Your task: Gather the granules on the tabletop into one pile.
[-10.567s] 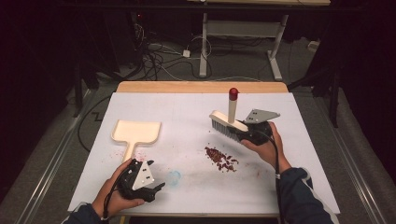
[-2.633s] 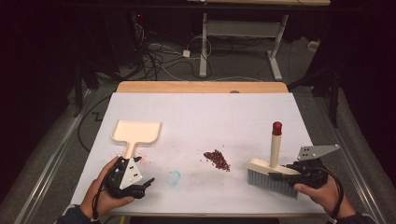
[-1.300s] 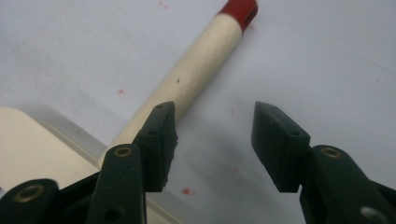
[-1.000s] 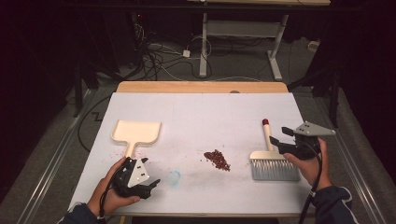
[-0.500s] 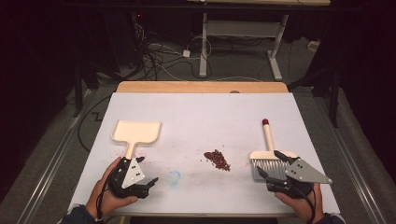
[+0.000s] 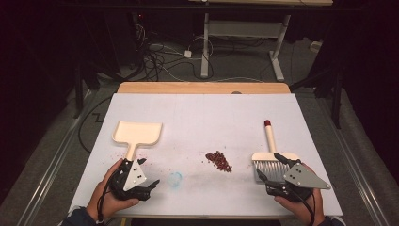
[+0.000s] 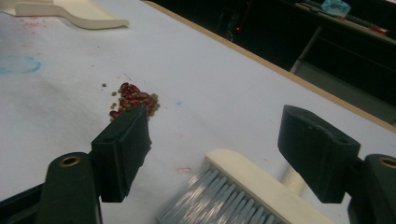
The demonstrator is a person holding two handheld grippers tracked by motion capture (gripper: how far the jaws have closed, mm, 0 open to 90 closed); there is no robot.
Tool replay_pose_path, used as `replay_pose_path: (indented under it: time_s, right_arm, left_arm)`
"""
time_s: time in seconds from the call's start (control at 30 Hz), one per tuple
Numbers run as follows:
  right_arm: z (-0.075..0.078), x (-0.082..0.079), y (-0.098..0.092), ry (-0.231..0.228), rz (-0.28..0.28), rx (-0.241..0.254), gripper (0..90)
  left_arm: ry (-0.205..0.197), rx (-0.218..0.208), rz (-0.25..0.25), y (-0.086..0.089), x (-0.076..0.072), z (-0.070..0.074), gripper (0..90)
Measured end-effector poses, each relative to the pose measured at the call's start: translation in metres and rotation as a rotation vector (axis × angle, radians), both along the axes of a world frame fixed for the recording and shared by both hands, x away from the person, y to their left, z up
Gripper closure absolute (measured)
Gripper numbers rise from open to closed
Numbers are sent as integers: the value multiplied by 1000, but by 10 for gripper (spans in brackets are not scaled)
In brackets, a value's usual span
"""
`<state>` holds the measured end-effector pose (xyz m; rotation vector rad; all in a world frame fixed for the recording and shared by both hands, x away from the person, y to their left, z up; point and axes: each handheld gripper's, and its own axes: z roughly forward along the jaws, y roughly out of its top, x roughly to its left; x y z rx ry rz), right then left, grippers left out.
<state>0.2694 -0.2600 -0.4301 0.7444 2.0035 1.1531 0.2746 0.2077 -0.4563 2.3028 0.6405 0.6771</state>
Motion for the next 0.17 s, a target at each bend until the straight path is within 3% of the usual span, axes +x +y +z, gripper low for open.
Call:
replay_pose_path:
  time_s: [0.17]
  right_arm:
    - [1, -1, 5, -22, -13, -29, 265]
  left_arm:
    - [-3, 4, 2, 2, -2, 0, 186]
